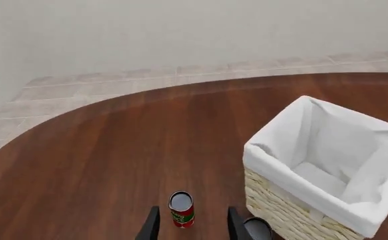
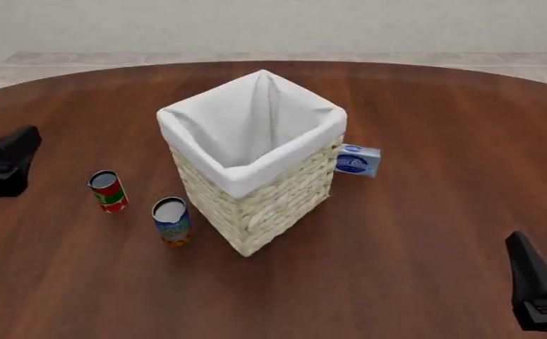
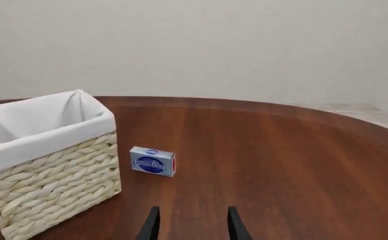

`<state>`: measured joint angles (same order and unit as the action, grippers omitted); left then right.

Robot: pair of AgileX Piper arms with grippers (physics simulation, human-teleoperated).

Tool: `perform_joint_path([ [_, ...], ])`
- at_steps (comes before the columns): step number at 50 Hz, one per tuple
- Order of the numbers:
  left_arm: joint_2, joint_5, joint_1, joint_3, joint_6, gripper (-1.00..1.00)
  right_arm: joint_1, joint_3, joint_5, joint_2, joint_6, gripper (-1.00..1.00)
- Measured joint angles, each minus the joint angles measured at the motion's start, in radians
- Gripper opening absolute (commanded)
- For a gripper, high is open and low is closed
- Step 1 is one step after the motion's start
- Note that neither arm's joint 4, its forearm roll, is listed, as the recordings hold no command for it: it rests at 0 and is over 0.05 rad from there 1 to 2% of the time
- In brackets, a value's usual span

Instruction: Pick up the tomato sauce, and put it in the basket.

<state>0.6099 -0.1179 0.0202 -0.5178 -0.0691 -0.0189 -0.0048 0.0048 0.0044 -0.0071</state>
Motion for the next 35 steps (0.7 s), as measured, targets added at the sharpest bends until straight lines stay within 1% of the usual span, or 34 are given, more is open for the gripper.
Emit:
perform_joint_path([
  [16, 0.186, -0.124, -0.022, -0.146, 0.016, 1.0, -0.003, 0.001, 0.004, -0.001, -0.005, 1.0],
  [35, 0.369, -0.212, -0.066, -0.22, -0.017, 1.0, -0.003, 0.002, 0.005, 0.001, -0.01, 1.0],
])
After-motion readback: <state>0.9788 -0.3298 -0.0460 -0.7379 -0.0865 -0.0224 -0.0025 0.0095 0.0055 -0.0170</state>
